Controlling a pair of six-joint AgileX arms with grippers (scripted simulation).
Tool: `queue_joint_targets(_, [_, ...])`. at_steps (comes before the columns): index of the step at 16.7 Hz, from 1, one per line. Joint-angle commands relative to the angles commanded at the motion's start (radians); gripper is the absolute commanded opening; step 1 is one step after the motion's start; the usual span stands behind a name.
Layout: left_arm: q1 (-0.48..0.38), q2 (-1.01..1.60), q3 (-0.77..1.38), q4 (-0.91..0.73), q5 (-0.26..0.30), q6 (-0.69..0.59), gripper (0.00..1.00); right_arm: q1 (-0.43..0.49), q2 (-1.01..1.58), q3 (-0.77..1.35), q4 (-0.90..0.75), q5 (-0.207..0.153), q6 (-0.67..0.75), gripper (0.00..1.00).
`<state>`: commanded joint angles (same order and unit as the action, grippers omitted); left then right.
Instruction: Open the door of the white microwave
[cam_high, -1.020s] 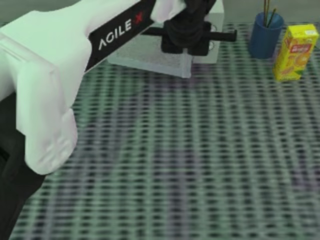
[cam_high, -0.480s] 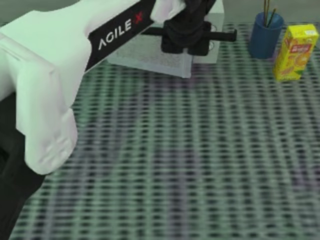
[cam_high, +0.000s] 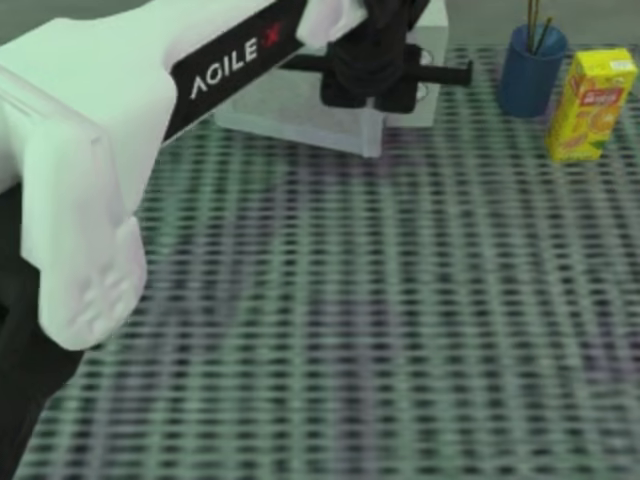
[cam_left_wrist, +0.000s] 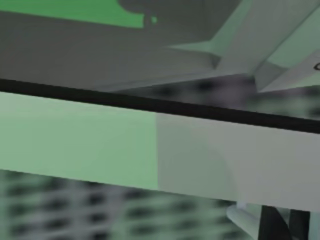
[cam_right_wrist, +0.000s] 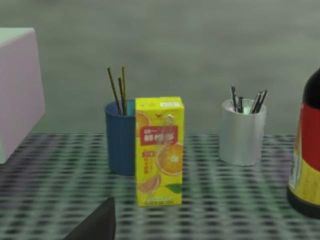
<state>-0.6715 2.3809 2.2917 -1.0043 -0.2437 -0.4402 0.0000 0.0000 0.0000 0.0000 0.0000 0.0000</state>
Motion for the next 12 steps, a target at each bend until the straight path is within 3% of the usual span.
queue_joint_targets(5, [0.012,-0.103,-0.181,0.089,0.039,0.078,0.0,0.0,0.0,0.0,0.0,0.0,0.0,1.0])
queue_joint_targets(12, [0.013,-0.115,-0.196,0.099,0.045,0.086,0.0,0.0,0.0,0.0,0.0,0.0,0.0,1.0])
